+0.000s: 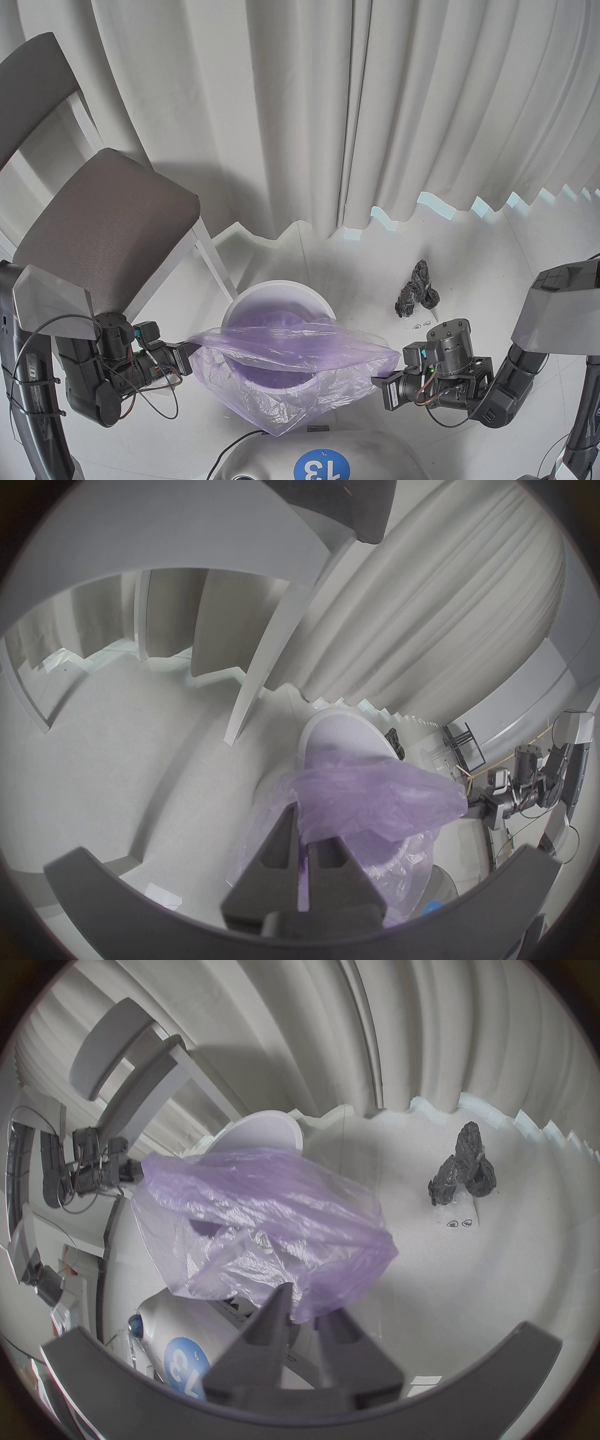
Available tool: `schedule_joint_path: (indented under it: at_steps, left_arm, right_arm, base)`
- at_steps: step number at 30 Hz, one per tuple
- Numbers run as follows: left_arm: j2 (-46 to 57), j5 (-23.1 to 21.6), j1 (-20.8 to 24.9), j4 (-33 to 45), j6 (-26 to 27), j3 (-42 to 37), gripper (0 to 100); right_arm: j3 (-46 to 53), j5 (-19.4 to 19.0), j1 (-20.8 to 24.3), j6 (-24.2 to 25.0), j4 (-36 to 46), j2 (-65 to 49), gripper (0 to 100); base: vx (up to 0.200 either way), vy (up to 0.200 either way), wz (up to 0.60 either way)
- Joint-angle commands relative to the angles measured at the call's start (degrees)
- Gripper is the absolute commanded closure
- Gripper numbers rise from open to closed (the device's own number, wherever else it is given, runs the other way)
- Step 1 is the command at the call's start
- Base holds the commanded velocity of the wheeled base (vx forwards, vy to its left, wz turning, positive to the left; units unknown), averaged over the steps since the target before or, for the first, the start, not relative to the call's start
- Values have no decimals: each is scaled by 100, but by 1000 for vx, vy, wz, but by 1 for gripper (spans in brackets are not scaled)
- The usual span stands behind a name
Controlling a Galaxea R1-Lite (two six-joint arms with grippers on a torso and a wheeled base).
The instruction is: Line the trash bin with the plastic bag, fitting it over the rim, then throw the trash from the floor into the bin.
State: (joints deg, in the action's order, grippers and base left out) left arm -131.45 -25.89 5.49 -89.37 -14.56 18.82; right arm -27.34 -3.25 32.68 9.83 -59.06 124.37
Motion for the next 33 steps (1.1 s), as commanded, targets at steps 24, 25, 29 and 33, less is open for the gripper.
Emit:
schedule_joint_path:
  at_steps: [24,25,29,33]
  left_arm:
    - [348,541,770,-63,638,-687,100]
    - [331,682,805,-63,638,-652,100]
    - [102,1148,875,-63,708,-494,100]
    - [-30,1394,884,-63,832,-379,100]
  right_arm:
    - [563,-457,-139,-561,1116,-2321,0]
    - [572,-457,-139,-561,1116,-2338,0]
    - [572,-457,-122,-561,1090,-2373,0]
    - [572,-457,-69,-561,1046,-2382,0]
  base:
    - [0,0,0]
    - [0,0,0]
    - [0,0,0]
    - [0,0,0]
